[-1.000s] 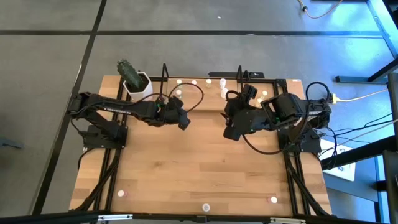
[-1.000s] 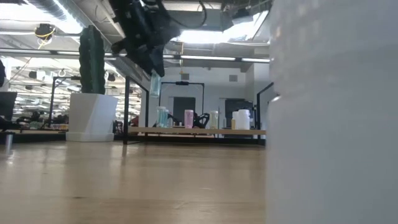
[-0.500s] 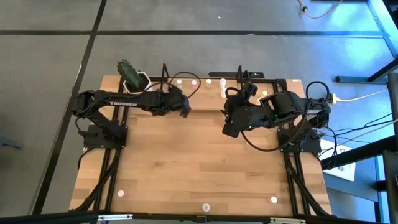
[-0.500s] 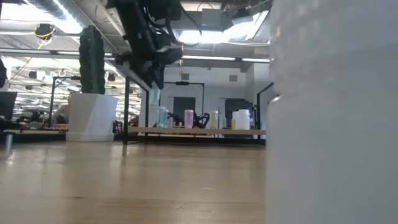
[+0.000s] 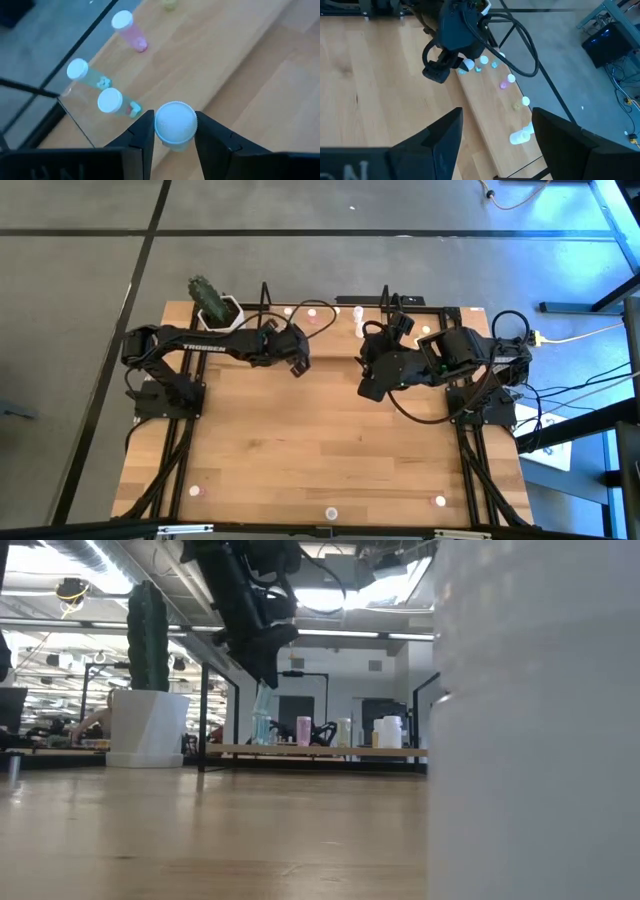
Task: Pick and place medicine bottles onto shelf by color
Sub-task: Put the blue pill bottle on the shelf aligned with the other blue pill bottle
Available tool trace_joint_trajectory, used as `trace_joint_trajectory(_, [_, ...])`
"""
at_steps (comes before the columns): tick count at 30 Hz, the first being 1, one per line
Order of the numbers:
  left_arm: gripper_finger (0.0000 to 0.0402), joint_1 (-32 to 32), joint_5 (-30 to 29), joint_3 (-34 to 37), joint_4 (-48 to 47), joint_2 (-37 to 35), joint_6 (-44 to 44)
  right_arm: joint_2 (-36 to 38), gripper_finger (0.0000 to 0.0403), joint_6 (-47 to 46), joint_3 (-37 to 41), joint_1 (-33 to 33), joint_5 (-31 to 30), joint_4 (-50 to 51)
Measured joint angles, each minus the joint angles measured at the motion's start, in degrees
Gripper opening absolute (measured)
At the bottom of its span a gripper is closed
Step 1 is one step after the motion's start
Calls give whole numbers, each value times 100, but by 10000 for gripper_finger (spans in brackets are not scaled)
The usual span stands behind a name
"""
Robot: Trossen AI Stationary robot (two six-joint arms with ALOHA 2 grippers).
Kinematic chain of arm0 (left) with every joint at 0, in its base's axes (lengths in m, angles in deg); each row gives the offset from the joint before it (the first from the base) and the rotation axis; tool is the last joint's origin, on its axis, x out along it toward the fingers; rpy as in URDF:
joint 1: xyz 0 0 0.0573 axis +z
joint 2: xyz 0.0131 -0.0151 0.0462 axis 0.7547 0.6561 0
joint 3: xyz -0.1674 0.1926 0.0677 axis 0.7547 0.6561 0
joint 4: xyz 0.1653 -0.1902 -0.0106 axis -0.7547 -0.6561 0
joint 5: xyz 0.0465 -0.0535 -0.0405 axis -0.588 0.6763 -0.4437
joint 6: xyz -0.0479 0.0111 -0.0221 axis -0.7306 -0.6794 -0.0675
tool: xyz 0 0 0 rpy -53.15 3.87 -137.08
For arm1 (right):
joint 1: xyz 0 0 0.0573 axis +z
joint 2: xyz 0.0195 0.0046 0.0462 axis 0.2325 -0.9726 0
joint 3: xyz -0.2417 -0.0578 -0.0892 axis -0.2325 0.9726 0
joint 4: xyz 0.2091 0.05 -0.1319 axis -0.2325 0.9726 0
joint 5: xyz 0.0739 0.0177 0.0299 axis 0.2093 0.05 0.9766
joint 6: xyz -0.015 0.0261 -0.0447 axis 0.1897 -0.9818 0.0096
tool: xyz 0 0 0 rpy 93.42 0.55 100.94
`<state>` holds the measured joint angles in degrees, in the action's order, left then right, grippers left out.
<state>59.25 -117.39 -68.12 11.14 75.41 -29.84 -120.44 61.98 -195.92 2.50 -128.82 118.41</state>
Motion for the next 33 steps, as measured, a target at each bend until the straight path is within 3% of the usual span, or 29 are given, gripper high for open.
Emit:
trace_joint_trajectory(6, [107, 236, 781, 0, -2, 0, 614, 0, 239, 0, 0, 0, 2, -2])
trace_joint_trajectory(17, [107, 582, 1431, 0, -23, 1, 2291, 0, 239, 0, 0, 2, 13, -2])
trace_joint_trajectory(33, [107, 951, 2248, 0, -22, 0, 2749, 0, 239, 0, 0, 2, 1319, -112])
